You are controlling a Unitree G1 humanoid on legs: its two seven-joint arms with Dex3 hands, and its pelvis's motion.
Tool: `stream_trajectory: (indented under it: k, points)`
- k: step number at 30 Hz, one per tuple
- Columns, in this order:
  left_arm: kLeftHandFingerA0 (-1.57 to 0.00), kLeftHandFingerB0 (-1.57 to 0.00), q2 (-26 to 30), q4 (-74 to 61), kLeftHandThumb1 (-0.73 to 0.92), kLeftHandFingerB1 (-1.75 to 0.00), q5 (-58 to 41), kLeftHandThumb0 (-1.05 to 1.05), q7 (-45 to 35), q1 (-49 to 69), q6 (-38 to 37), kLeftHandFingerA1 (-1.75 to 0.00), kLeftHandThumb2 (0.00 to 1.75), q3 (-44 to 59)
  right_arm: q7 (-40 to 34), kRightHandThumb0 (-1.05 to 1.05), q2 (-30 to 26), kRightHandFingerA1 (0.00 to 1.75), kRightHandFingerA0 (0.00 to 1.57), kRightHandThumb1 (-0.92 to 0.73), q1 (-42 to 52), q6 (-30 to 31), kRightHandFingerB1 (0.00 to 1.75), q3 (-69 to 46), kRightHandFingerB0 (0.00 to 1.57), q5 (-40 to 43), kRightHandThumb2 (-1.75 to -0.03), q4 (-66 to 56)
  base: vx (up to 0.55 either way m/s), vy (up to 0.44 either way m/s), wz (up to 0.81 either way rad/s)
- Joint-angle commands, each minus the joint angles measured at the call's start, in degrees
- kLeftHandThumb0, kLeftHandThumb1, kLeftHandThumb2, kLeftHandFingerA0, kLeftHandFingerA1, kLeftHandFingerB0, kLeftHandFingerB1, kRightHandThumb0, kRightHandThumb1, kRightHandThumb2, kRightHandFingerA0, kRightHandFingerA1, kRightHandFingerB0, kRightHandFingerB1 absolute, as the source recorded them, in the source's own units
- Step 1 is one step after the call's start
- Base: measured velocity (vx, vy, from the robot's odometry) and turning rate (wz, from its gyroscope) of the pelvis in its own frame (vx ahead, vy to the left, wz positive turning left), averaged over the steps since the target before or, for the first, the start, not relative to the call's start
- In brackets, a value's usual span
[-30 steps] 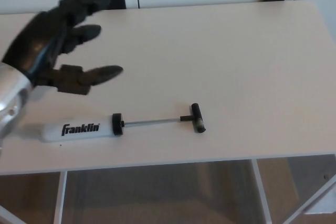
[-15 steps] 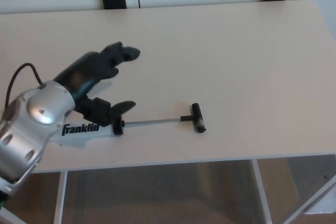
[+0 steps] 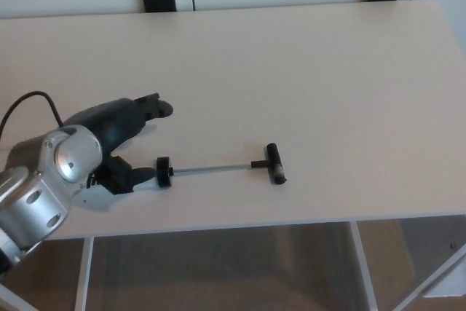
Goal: The robot walks towards a desk on which an air pump is kept in the middle. It lifts it up and holds it with its left hand and uses its right hand to compress it by pushing its handle inwards.
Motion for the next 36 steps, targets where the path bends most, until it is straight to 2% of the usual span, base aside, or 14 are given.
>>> stream_trajectory:
  k: [1,2,7,8,11,12,14,15,16,19,22,24,29,36]
  points:
    - [-0.11,-0.11,9.66,6.04,0.53,-0.26,25.25,-0.42,-6.21,-6.38,-10.28,-0.28,0.56,-10.41,-1.08,-0.23,-0.19,0.52,0.76,-0.51,1.56,2.08,0.44,0.01,0.57,0.71,-0.55,-2.4,0.0,0.0,0.0]
    - [-0.01,0.0,10.17,6.39,0.47,-0.48,25.99,-0.27,-5.68,-6.68,-10.66,-0.49,0.96,-10.71,-1.3,-0.31,-0.12,0.58,0.7,-0.45,1.61,2.33,0.5,0.05,0.54,0.75,-0.65,-2.73,0.0,0.0,0.0]
    - [-0.01,0.0,11.32,7.16,0.45,-0.47,27.14,-0.27,-4.9,-7.43,-11.66,-0.49,0.94,-11.16,-1.51,-0.32,-0.08,0.58,0.71,-0.43,1.84,2.33,0.49,0.2,0.52,0.54,-0.65,-3.0,0.0,0.0,0.0]
    - [-0.01,0.0,11.51,7.18,0.44,-0.47,27.38,-0.27,-4.72,-7.43,-11.65,-0.49,0.94,-11.25,-1.88,-0.24,-0.02,0.52,0.79,-0.49,1.91,2.34,0.43,0.27,0.57,0.32,-0.54,-3.18,0.0,0.0,0.0]
    - [0.0,0.0,11.62,7.08,0.44,-0.47,27.35,-0.28,-4.7,-7.21,-11.69,-0.49,0.94,-11.32,-1.61,-0.32,-0.19,0.6,0.75,-0.44,1.51,2.01,0.5,0.17,0.55,0.44,-0.65,-2.31,0.0,0.0,0.0]
    - [-0.08,-0.08,11.63,6.91,0.5,-0.31,27.35,-0.5,-5.04,-7.08,-11.68,-0.34,0.67,-11.47,-1.16,-0.26,-0.29,0.53,0.79,-0.5,1.47,1.67,0.44,0.17,0.59,0.52,-0.55,-2.02,0.0,0.0,0.0]
    - [-0.08,-0.08,11.62,6.81,0.5,-0.31,27.38,-0.5,-5.3,-7.02,-11.7,-0.34,0.67,-11.59,-0.86,-0.26,-0.36,0.53,0.79,-0.5,1.47,1.44,0.44,0.19,0.59,0.56,-0.55,-1.87,0.0,0.0,0.0]
    - [-0.12,-0.1,11.45,6.58,0.51,-0.25,27.44,-0.43,-5.5,-6.83,-11.58,-0.28,0.55,-11.74,-1.17,-0.32,-0.27,0.59,0.75,-0.44,1.51,1.83,0.5,0.16,0.55,0.73,-0.65,-2.15,0.0,0.0,0.0]
    - [0.0,0.0,11.19,5.86,0.42,-0.47,27.41,-0.27,-5.56,-6.19,-11.59,-0.49,0.93,-11.81,-1.71,-0.32,-0.03,0.59,0.75,-0.44,1.64,2.41,0.51,0.23,0.56,0.9,-0.66,-2.81,0.0,0.0,0.0]
    - [0.0,0.0,10.99,5.04,0.43,-0.47,27.43,-0.27,-5.49,-5.41,-11.91,-0.49,0.93,-11.62,-1.83,-0.23,0.13,0.51,0.77,-0.52,1.71,2.52,0.44,0.4,0.6,0.93,-0.55,-3.25,0.0,0.0,0.0]
    - [0.0,0.0,10.08,4.5,0.43,-0.47,28.01,-0.27,-5.94,-4.86,-11.27,-0.49,0.93,-12.05,-1.24,-0.32,-0.23,0.59,0.72,-0.44,1.38,1.82,0.51,0.4,0.54,0.64,-0.67,-2.4,0.0,0.0,0.0]
    - [0.0,0.0,8.88,4.28,0.42,-0.47,28.79,-0.27,-6.19,-4.44,-10.9,-0.49,0.92,-12.5,-1.21,-0.24,-0.22,0.52,0.76,-0.5,1.26,2.11,0.44,0.28,0.58,0.99,-0.55,-2.61,0.0,0.0,0.0]
    - [0.0,0.0,7.75,4.14,0.44,-0.47,29.92,-0.27,-6.79,-3.81,-11.02,-0.49,0.94,-12.37,-1.73,-0.23,0.01,0.53,0.76,-0.5,1.21,2.73,0.44,0.14,0.58,1.32,-0.55,-3.22,0.0,0.0,0.0]
    - [-0.01,0.0,6.63,2.66,0.46,-0.48,30.61,-0.27,-8.48,-3.14,-11.55,-0.49,0.95,-11.29,-1.87,-0.32,-0.16,0.6,0.73,-0.43,0.51,3.23,0.52,-0.36,0.57,1.99,-0.65,-2.8,0.0,0.0,0.0]
